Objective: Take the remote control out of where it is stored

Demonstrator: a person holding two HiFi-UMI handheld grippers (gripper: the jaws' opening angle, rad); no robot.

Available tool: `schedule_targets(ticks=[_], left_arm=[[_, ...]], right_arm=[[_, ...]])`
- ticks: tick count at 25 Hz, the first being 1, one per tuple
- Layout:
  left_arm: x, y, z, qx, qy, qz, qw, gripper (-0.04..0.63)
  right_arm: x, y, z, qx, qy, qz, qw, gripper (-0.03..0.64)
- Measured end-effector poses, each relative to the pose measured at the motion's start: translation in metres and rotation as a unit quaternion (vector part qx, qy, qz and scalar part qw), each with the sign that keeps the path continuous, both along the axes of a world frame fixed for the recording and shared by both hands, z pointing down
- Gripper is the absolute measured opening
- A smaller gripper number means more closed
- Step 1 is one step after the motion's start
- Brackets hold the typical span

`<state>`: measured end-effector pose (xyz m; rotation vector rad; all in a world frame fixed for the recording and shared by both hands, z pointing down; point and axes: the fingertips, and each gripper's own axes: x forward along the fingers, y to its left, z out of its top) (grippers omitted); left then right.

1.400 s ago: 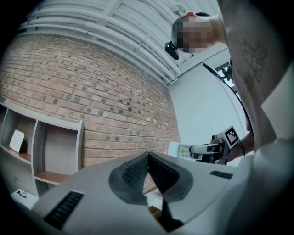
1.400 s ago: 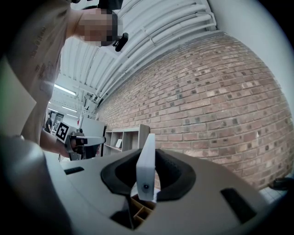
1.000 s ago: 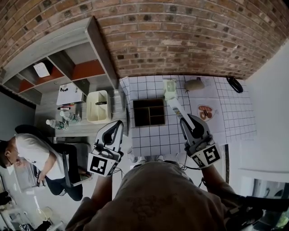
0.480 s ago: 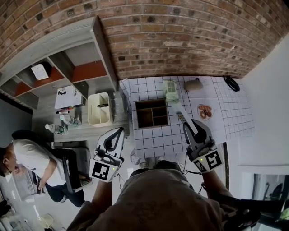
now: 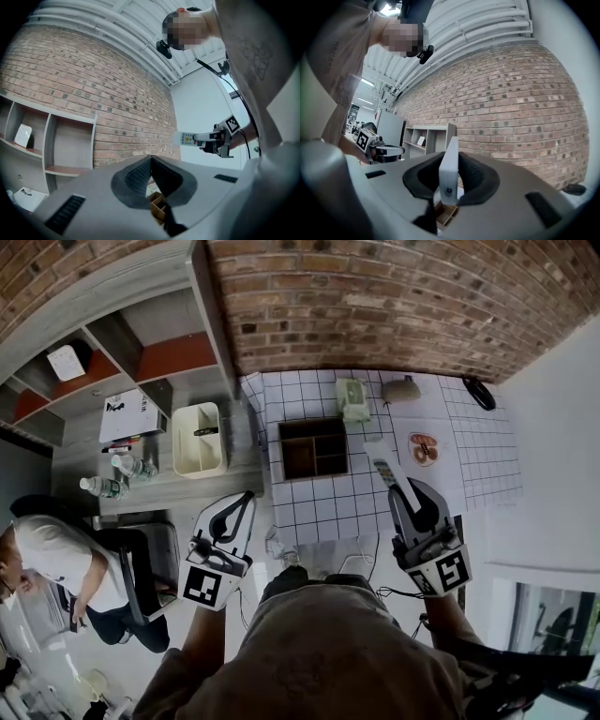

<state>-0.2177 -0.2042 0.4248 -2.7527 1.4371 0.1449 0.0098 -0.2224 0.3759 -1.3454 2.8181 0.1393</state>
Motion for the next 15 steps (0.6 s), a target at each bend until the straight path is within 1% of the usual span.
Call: schedule_targets(ticks=[3, 6, 11, 15], left_arm=[[0.000, 0.000, 0.003, -0.010, 0.008, -0.003, 0.9999, 0.005], [0.001, 0.000, 0.003, -0.014, 0.015, -0.004, 0.9998, 0.005], [0.012, 0.008, 0.002, -0.013, 0.004, -0.009, 0.9999, 0.005], [0.022, 0.023, 0.005, -0.019, 0.008, -0.014, 0.9997, 0.005]], right_arm=[[0.006, 0.000, -0.003, 0.000, -0.009, 0.006, 1.000, 0.084], [0.011, 0.001, -0.004, 0.003, -0.008, 0.005, 1.000, 0.084], [0.024, 0.013, -0.003, 0.001, -0.020, 0.004, 1.000, 0.084], [0.043, 0.027, 0.000, 0.008, -0.021, 0.005, 1.000, 0.084]])
